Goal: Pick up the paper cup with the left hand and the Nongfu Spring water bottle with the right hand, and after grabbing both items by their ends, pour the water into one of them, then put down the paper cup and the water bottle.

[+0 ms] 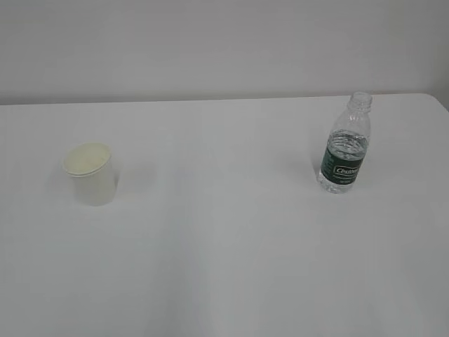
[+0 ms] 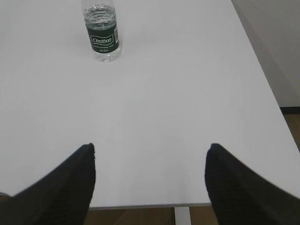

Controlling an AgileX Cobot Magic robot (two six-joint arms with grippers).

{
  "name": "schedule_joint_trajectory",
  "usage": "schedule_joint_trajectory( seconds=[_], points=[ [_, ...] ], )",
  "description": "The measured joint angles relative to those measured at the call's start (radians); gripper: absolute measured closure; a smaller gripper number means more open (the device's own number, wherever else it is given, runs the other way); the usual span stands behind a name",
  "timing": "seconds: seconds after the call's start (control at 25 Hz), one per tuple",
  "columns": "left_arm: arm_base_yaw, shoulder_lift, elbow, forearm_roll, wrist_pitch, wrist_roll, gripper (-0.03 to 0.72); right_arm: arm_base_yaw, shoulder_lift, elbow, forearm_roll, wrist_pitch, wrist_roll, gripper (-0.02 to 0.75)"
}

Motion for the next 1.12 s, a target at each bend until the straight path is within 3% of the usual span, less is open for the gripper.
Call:
schedule_joint_trajectory(
  seconds=[1.12],
  points=[
    [0.000,0.000,0.000,0.000,0.000,0.000,0.382,0.000,0.000,0.000,0.000,0.000,0.000,0.186]
  ],
)
